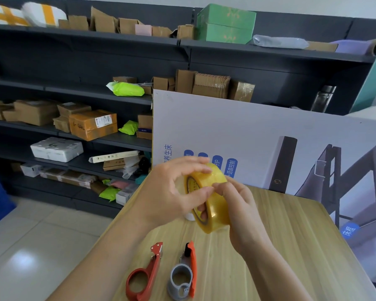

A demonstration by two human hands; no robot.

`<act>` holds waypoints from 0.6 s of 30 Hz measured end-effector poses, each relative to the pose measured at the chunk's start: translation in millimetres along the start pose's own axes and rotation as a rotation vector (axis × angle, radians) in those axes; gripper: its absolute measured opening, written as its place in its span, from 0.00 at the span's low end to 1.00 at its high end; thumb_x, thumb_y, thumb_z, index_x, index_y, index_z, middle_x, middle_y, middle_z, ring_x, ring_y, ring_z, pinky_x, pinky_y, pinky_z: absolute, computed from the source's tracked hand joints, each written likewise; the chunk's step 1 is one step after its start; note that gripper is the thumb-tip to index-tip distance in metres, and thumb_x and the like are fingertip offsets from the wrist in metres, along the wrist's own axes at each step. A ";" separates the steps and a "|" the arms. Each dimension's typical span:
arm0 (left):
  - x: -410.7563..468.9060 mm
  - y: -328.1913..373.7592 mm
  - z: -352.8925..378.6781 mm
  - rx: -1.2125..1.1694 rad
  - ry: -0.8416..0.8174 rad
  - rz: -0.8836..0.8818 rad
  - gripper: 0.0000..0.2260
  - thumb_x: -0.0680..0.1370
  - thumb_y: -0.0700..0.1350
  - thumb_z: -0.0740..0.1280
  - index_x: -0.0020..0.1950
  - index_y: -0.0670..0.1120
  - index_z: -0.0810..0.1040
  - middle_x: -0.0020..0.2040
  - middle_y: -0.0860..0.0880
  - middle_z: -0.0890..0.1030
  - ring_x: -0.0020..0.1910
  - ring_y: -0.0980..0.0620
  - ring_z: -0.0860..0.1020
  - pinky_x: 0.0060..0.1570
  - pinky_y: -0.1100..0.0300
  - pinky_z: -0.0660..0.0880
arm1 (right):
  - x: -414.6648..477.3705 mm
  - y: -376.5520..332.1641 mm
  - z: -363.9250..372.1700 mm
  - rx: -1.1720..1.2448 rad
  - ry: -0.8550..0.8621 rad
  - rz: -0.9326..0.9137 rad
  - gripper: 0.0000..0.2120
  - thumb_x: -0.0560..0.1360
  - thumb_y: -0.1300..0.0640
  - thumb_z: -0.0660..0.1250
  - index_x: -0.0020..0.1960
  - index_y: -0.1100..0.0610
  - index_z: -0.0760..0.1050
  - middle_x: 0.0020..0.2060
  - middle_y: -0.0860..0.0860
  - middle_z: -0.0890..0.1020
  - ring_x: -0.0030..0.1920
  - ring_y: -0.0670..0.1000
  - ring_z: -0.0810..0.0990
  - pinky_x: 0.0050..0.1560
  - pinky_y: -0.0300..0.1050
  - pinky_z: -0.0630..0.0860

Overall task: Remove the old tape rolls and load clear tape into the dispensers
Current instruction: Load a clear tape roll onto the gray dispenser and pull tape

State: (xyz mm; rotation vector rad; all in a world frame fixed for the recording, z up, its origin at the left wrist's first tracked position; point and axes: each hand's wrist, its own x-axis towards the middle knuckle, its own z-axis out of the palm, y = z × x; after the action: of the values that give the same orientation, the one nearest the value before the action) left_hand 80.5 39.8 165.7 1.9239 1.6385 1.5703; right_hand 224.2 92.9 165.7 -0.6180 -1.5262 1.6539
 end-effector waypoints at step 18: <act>16.3 -1.3 -19.1 0.006 -0.129 -0.288 0.09 0.74 0.50 0.71 0.54 0.57 0.82 0.53 0.61 0.82 0.55 0.63 0.78 0.59 0.57 0.76 | 5.6 6.2 -2.1 -0.014 0.018 0.189 0.09 0.77 0.60 0.57 0.51 0.55 0.75 0.34 0.58 0.80 0.29 0.52 0.79 0.33 0.46 0.77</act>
State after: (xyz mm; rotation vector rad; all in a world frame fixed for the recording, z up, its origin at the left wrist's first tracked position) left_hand 62.4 44.2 182.7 1.6624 1.7716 1.3044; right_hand 221.3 98.8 160.2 -0.8038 -1.5057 1.7740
